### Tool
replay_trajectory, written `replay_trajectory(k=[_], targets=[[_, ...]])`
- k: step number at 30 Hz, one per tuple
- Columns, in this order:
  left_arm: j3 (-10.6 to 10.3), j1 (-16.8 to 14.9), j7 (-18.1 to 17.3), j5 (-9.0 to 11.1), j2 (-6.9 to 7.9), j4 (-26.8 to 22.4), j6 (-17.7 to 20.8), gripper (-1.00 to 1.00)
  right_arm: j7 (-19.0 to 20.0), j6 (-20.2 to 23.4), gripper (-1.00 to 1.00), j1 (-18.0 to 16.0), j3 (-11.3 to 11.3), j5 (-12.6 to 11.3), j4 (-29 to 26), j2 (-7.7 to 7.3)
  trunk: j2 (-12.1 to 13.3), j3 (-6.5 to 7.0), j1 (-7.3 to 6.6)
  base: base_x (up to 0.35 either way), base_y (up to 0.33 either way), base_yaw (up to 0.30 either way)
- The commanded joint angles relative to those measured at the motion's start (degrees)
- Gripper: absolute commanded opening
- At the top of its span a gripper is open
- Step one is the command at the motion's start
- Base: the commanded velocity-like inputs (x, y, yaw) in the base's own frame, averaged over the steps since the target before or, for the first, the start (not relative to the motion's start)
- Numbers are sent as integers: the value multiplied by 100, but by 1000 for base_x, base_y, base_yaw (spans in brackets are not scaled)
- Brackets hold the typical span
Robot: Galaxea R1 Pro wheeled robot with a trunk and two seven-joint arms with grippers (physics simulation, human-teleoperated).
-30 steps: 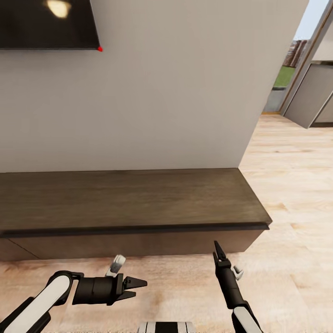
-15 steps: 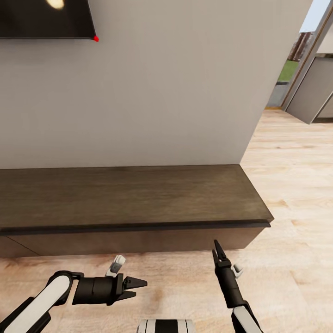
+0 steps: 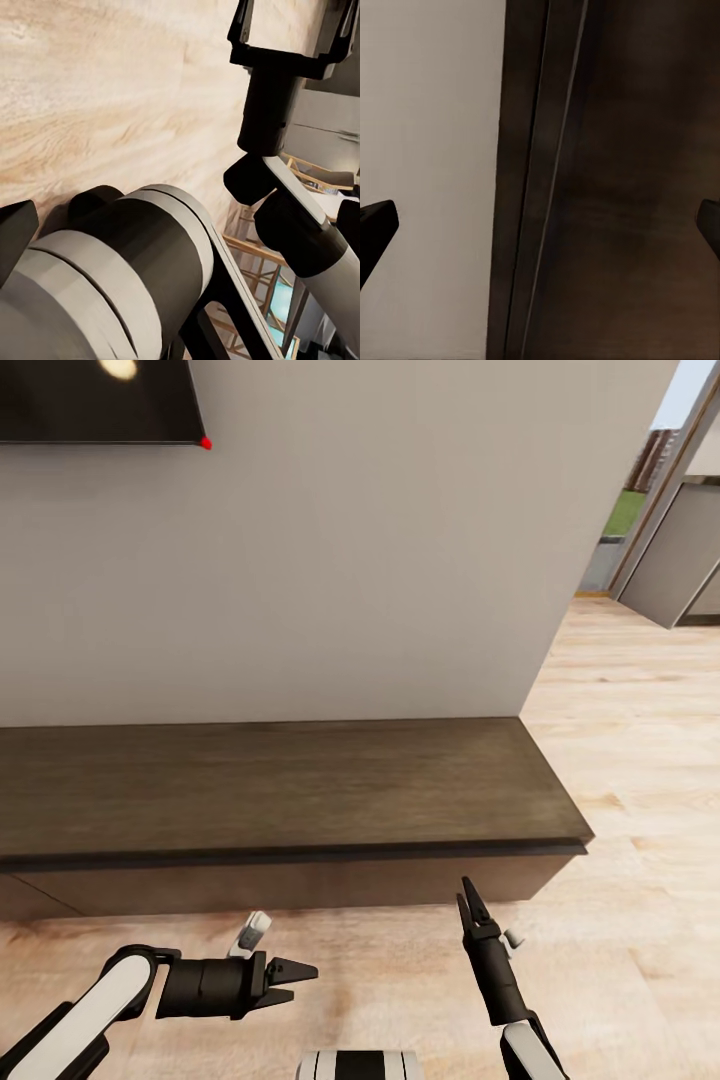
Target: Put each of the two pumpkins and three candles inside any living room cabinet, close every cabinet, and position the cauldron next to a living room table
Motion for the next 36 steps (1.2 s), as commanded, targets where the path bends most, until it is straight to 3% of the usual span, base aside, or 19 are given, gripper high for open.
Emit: replay_trajectory(k=[1,25,36], targets=[[-8,-5,-48,-40,4,1,4,100,18,-18,100,-3,-4,-8,4,3,-1,-4,0,122,0,0],[-24,-3,-56,-40,13,1,4,100,30,-48,100,-3,-4,-2,13,3,-1,-4,0,27,-10,0],[-10,-4,-65,-48,13,-3,4,100,237,-48,100,-3,-4,-7,22,-1,-1,-4,0,0,0,0]])
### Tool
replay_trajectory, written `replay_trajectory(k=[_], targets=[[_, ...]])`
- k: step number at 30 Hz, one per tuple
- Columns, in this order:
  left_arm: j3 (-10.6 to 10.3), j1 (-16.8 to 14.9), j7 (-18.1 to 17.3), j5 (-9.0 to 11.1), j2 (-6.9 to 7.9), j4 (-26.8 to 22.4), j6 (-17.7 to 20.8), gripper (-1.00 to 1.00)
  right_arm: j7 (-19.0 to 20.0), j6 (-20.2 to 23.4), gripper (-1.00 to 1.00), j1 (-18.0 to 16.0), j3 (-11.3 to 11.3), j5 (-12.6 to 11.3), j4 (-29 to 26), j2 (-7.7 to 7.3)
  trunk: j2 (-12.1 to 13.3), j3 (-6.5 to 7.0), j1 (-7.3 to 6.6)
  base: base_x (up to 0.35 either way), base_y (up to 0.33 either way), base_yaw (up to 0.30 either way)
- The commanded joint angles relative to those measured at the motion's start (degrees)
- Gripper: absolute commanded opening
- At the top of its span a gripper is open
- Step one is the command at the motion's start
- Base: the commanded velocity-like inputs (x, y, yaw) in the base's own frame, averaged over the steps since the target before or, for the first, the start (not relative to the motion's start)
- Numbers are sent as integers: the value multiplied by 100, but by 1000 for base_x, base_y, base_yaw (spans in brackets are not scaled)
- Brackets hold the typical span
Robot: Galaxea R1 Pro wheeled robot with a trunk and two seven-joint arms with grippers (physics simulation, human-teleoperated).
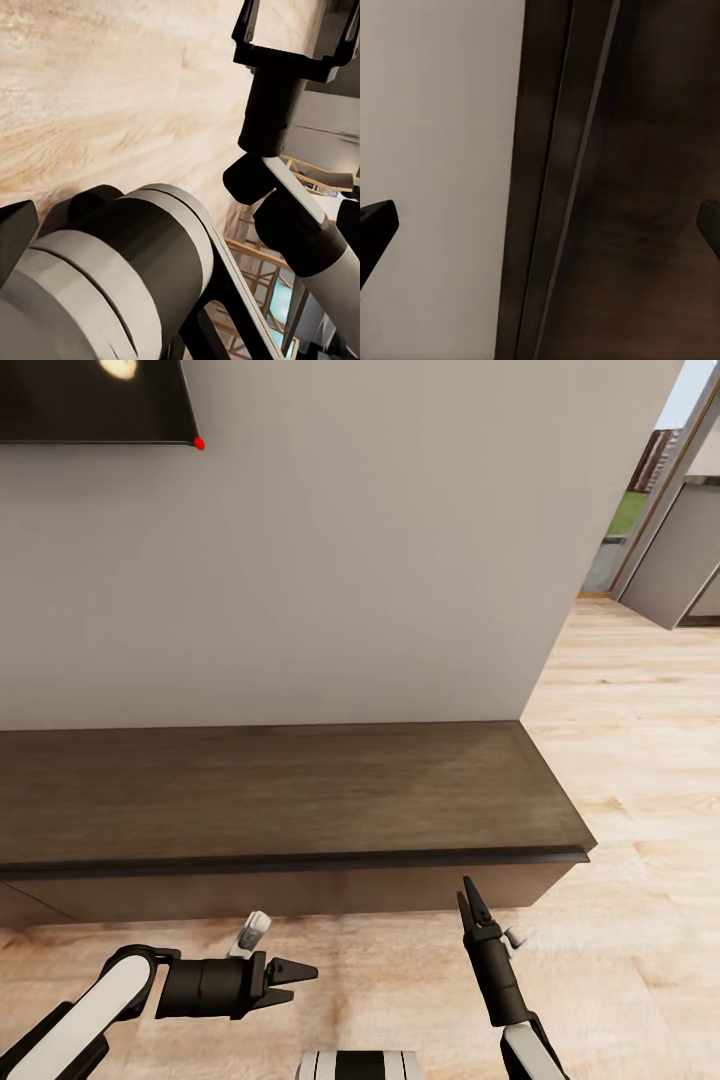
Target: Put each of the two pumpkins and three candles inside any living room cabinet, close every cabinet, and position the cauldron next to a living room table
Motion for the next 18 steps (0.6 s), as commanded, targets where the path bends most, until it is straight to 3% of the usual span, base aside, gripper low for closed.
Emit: replay_trajectory(k=[1,11,18], targets=[[-7,-4,-49,-43,4,-5,4,100,18,-20,100,-3,-4,-5,4,4,-2,-4,-1,0,0,0],[-3,-4,-49,-43,12,-38,4,100,20,-20,100,-3,-13,-11,13,-2,-11,-159,17,0,0,0],[32,-12,-46,-61,39,-70,4,100,20,-20,100,-3,-13,-14,13,-2,-11,-159,17,0,0,0]])
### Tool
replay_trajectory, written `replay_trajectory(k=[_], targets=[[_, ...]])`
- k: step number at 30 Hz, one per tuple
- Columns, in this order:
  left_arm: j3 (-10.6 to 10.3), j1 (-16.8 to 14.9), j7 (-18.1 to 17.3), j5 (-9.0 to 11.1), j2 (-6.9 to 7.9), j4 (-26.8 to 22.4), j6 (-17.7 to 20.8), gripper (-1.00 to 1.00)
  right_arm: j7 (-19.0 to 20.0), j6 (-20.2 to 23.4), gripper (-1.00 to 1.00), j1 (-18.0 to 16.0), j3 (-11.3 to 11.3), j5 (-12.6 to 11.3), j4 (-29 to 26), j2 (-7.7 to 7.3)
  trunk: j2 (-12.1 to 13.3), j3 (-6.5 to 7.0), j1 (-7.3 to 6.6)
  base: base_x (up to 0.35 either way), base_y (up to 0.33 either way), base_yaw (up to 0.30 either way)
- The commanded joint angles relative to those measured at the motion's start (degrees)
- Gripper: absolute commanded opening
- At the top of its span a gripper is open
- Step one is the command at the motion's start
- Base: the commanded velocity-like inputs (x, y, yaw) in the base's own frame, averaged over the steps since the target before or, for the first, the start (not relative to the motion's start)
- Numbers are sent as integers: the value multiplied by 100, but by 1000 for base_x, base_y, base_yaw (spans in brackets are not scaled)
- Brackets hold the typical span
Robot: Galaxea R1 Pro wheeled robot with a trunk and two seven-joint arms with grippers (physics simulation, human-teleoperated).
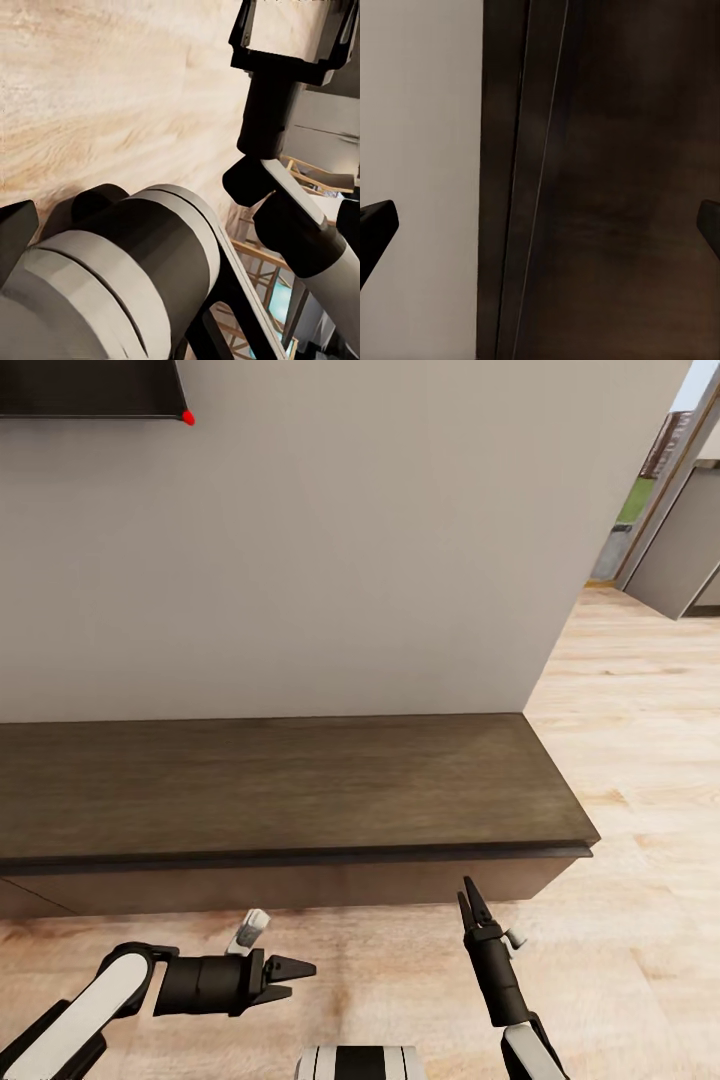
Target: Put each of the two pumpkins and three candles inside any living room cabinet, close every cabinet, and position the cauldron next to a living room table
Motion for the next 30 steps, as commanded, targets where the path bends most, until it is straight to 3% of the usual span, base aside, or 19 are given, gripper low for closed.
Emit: replay_trajectory(k=[1,30], targets=[[4,-14,-46,-65,23,-1,4,100,17,-20,100,-3,-4,-5,4,3,-2,-4,-1,0,0,0],[-81,-15,-28,-103,-27,6,-5,100,-4,-33,100,-3,-15,-56,121,3,-2,-4,-1,69,-1,0]])
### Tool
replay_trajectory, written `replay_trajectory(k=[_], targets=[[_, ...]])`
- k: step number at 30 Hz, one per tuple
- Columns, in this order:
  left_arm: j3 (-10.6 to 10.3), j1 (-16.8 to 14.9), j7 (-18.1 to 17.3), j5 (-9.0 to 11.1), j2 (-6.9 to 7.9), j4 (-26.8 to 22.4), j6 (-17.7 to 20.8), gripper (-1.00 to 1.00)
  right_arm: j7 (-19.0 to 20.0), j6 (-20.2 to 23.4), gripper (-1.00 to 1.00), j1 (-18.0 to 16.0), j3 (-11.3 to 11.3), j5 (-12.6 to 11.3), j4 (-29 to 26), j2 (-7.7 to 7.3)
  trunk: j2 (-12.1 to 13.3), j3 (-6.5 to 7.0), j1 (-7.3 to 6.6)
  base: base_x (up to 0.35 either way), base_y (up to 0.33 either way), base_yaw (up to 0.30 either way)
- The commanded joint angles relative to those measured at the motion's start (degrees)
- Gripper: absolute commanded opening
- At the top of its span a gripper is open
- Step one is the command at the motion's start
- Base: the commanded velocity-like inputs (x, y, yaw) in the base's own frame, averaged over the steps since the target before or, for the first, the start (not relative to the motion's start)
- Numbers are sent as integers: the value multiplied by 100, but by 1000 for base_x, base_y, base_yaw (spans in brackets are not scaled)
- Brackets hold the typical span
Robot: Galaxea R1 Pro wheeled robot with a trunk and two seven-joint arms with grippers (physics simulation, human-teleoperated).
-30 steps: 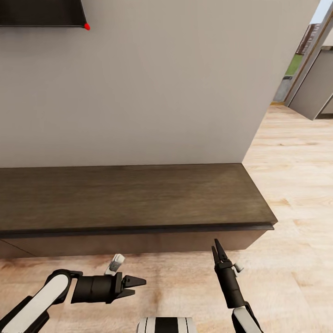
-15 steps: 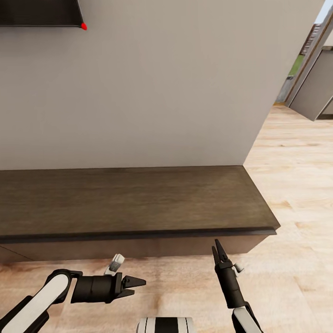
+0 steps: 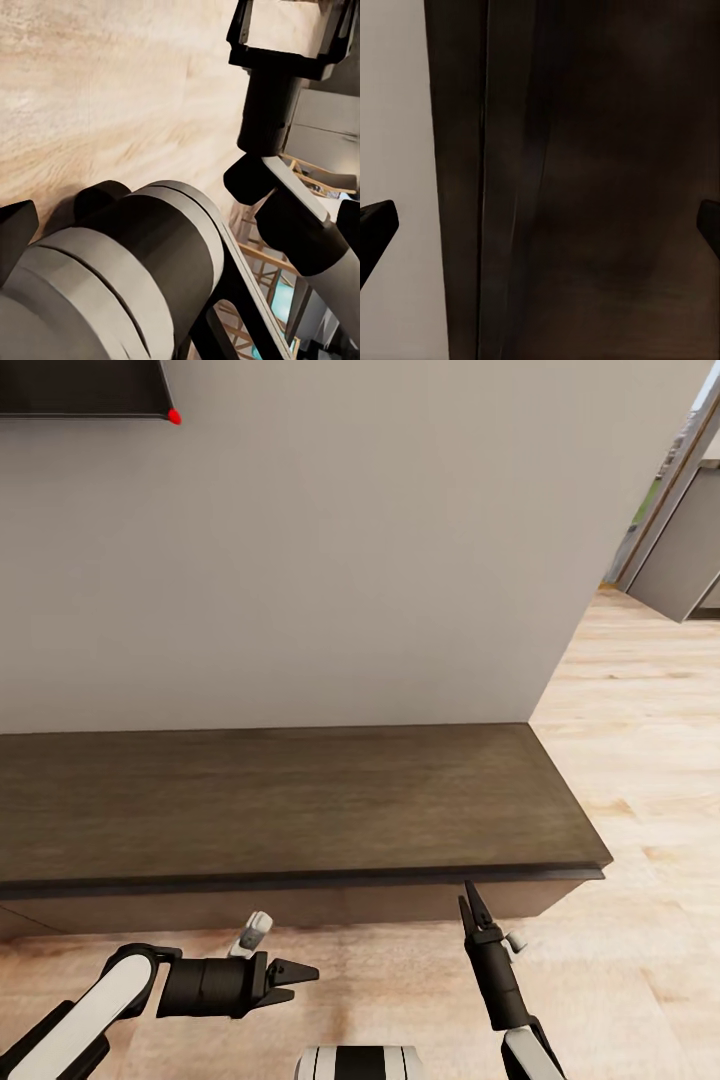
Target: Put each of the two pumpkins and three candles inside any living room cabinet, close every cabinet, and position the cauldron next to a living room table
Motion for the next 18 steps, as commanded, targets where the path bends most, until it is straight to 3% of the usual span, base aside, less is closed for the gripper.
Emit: replay_trajectory(k=[1,18], targets=[[-7,-4,-48,-40,3,1,4,100,12,-20,100,-3,-7,-6,9,3,-1,-4,0,52,0,0],[-7,-4,-51,-40,1,1,4,100,-58,-24,100,-3,-8,7,19,10,-1,-4,0,48,2,0]])
